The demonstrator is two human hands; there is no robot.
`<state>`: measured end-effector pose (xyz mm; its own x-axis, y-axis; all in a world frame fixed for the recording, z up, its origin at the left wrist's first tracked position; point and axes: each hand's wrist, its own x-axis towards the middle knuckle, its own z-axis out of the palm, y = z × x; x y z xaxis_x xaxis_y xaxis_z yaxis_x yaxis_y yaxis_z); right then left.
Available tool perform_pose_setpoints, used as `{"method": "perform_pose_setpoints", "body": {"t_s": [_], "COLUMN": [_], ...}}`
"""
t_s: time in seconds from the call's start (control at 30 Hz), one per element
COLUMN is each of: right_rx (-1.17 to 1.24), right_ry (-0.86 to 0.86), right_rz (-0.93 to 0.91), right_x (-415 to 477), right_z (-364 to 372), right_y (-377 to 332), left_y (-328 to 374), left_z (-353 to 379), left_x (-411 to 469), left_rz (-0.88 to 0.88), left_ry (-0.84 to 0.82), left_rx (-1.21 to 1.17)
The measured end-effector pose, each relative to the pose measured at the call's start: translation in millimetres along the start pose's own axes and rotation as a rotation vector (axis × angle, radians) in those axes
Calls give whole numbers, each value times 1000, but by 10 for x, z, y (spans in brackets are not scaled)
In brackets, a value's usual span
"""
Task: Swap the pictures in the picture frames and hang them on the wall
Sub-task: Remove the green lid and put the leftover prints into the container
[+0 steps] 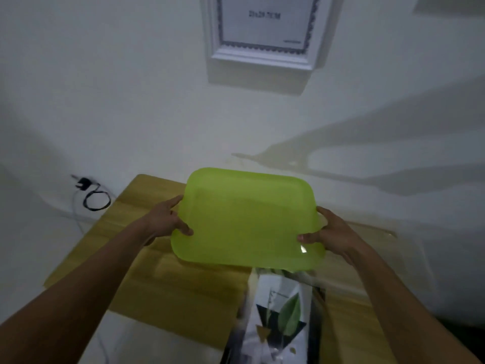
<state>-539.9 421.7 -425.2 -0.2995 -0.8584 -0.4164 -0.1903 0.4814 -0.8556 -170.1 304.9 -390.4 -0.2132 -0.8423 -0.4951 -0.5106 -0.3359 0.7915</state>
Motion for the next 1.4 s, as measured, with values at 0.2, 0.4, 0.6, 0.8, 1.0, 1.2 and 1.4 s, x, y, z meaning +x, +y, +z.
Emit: {"method": "perform_pose_setpoints", "body": {"t_s": [0.2, 0.4, 0.6, 0.8, 1.0, 1.2, 1.4], "right_rx": [-1, -20, -47, -137, -312, -384, -436], "right_ry": [-72, -35, -24, 3, -7, 22, 38], "right_rz": [44, 80, 120, 143, 174, 138, 137], "right_x": [408, 880, 1339, 1491, 1537, 1491, 1151], "right_z": [1382, 2357, 2877, 3062, 3127, 3142, 2984], "right_y": [-282, -224, 79, 181, 145, 174, -105], "left_y": [-611, -1066, -1439, -1637, -1736, -1728, -1494], "left_z": [-1128, -1692, -1968, -2032, -2031, -2000, -1642], "left_x": [496, 1136, 1681, 1960, 2079, 2050, 1734], "left_rz": [-32, -50, -106, -119, -66, -9, 114], "left_ry": [22, 52, 30, 15, 67, 94, 158], "left_rx": [17, 100, 232, 342, 549, 593, 668]}}
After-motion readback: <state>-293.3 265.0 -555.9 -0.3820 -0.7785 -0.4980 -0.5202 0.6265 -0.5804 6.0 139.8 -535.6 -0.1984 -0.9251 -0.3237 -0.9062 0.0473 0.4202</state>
